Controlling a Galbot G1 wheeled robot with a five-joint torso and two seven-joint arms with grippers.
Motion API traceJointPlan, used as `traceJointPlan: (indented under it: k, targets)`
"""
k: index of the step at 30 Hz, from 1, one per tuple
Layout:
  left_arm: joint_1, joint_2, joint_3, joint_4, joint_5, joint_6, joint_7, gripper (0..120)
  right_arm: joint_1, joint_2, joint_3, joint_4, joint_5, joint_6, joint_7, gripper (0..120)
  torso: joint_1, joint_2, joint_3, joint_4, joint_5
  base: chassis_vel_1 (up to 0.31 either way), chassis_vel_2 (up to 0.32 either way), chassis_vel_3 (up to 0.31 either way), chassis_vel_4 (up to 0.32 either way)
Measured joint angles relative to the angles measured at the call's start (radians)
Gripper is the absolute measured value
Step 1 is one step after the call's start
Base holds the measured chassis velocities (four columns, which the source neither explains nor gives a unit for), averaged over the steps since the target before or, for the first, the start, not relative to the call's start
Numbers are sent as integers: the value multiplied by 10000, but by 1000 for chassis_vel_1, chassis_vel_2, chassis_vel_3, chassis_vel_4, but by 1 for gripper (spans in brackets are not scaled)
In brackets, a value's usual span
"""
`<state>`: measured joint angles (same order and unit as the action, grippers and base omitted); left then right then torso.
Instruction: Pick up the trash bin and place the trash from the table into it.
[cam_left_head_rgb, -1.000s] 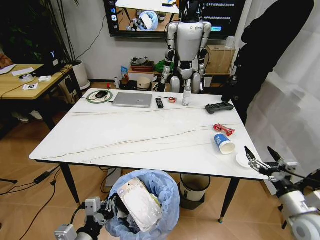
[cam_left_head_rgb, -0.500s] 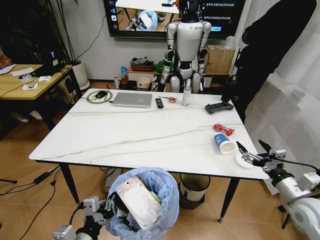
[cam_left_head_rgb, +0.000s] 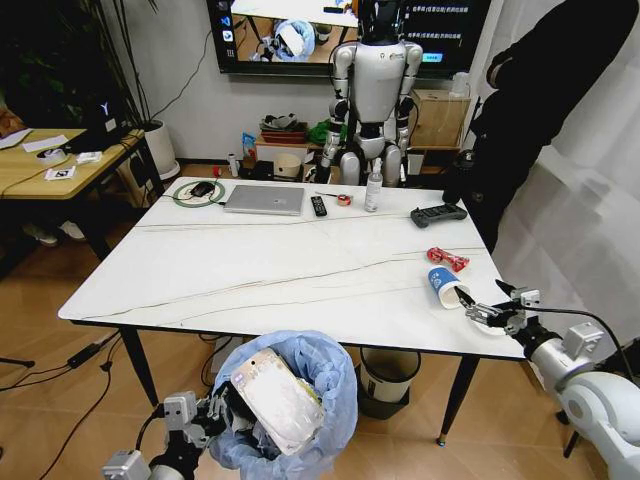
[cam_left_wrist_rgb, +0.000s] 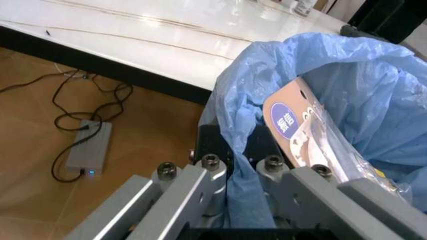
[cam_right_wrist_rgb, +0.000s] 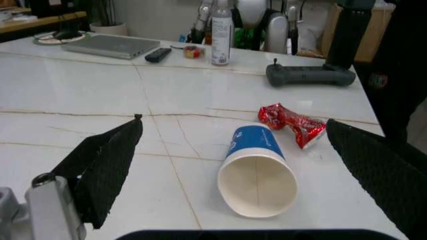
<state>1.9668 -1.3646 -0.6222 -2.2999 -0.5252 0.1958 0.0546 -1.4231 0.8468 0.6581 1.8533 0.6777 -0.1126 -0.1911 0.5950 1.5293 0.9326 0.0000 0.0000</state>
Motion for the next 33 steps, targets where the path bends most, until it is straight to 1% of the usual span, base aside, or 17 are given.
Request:
traceJointPlan:
  k: [18,26,33]
  targets:
    - [-12,-210,-95,-106,30,10,-11,0,740,-438,-903,-778,23,-11,8,100,0,0,0,0,0,0,0,0,0]
    - [-18,-308,-97,-107,52,13,-12,0,1038,-521,-1119,-1223,15,0,4,100,0,1,1,1,0,0,0,0,0]
    - [-60,-321,-105,-110,55,13,-12,0,1041,-574,-1099,-1388,21,-5,18,100,0,1,1,0,0,0,0,0,0]
